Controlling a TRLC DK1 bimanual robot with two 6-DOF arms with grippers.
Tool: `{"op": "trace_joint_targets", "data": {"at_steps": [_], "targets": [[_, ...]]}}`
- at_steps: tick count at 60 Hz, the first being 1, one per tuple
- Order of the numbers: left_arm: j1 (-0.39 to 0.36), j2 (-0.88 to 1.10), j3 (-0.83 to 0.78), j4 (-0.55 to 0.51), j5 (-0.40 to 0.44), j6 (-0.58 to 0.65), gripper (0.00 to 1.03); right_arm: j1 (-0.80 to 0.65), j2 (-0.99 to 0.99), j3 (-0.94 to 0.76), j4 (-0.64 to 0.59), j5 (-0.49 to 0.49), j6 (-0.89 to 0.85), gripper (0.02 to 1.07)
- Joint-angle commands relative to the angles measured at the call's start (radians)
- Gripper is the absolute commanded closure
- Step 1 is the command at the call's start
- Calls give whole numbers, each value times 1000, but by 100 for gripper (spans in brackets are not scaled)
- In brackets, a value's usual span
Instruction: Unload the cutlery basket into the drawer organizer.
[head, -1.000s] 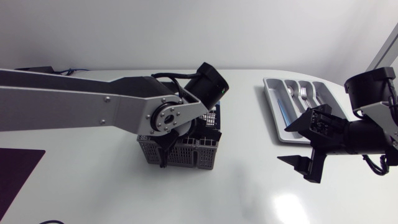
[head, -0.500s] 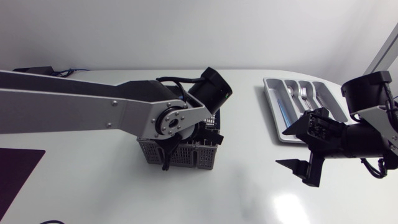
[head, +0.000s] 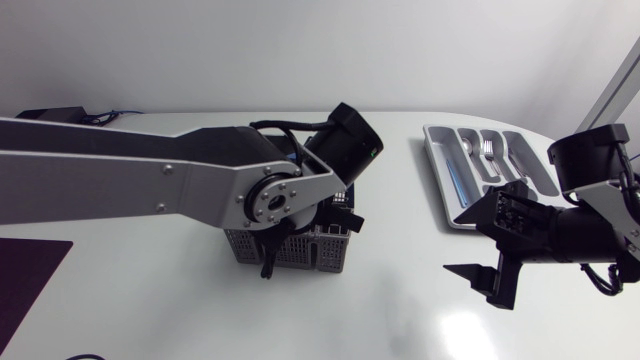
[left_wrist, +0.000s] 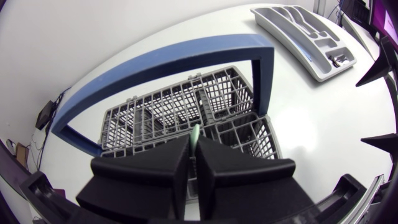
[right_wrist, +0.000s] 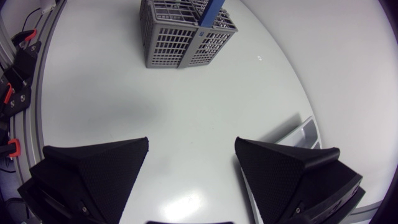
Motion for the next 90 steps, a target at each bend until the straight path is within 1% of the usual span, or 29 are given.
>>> {"op": "trace_joint_targets", "data": {"at_steps": [1,12,23,31,44,62,77,80,82,88,90], "targets": [[-19,-24,23,0,-21,25,99,15,-10,-29,-6,3,19,7],[-34,-36,28,0,-82,63,99,20,-22,-36,-8,6,19,7],[-33,-58,20,0,-107,88,99,23,-30,-42,-8,6,17,7],[-34,-82,9,5,-108,111,99,30,-38,-43,-11,6,17,7],[-50,-171,-61,91,-107,203,99,52,-58,-46,-20,8,19,7],[-54,-240,-104,94,-55,238,99,75,-65,-48,-20,15,30,7],[-54,-342,-129,94,42,240,99,110,-101,-34,-44,17,65,7],[-54,-354,-130,92,57,237,99,118,-105,-23,-57,3,82,7],[-54,-371,-130,83,79,230,99,122,-111,-6,-71,-26,97,7],[-56,-392,-135,80,88,220,99,125,-110,27,-91,-86,135,7],[-54,-405,-130,71,111,203,99,130,-110,41,-100,-103,157,7]]}}
